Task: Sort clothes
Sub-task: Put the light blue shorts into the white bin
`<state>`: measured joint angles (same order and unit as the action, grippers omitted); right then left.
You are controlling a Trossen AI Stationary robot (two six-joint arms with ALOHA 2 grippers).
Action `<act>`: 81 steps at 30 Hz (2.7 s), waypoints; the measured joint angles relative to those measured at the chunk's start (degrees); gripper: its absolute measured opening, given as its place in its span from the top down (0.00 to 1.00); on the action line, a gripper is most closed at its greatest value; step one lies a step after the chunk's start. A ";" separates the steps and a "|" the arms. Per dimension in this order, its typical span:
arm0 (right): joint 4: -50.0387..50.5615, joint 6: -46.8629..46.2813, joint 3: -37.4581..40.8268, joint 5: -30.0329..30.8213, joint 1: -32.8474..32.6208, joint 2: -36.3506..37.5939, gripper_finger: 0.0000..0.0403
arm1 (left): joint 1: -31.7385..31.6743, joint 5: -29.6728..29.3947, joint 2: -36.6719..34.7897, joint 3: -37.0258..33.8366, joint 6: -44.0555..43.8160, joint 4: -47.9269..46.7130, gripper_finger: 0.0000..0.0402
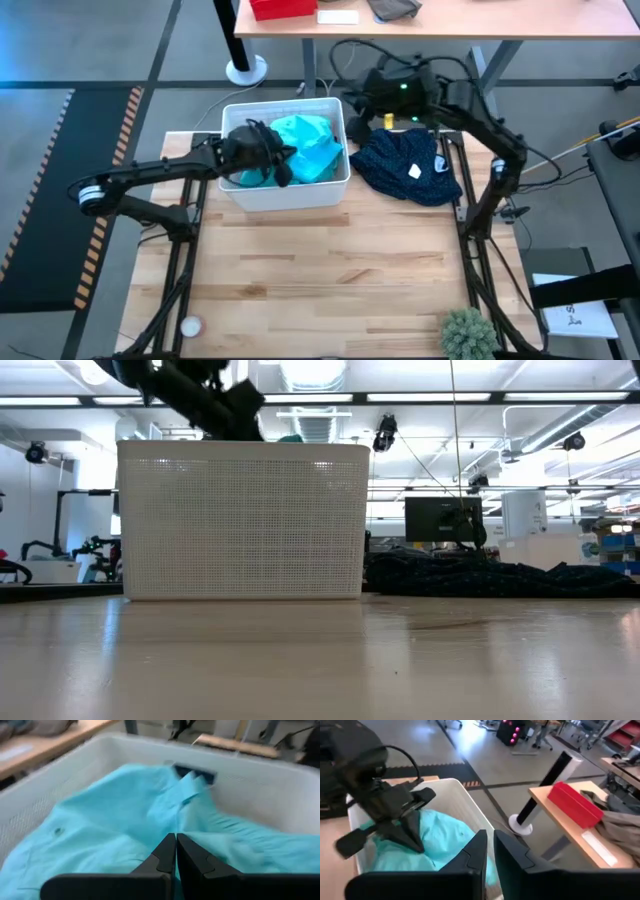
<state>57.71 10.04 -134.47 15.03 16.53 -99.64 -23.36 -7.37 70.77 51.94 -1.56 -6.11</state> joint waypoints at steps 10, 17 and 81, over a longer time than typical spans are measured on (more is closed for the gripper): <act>8.33 -1.46 0.00 0.04 0.00 2.25 1.00 | -4.76 -0.01 9.92 -3.99 -0.81 2.62 1.00; 12.79 -1.45 0.02 0.11 0.65 1.97 1.00 | -5.27 3.28 14.38 -13.75 -5.78 16.72 1.00; 20.01 -2.02 1.49 -1.83 -2.08 11.18 1.00 | 11.48 10.16 34.26 9.91 -10.98 16.31 1.00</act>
<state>77.71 8.02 -132.98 13.20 14.46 -88.47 -11.88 2.79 105.03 61.85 -12.54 10.20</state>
